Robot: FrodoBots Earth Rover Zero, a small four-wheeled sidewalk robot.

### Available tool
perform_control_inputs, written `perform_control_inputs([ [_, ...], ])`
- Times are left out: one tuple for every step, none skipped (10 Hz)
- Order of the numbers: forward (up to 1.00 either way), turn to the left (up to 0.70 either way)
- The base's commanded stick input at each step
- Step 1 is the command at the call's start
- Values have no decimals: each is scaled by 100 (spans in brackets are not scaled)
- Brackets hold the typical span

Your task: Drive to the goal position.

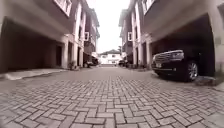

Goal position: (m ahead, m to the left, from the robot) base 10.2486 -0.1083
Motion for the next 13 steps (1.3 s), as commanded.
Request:
perform_control_inputs([
  [70,0],
  [70,0],
  [70,0],
  [70,0],
  [70,0],
  [70,0],
  [70,0],
  [70,0],
  [70,0],
  [70,0],
  [70,0],
  [70,0],
  [70,0],
])
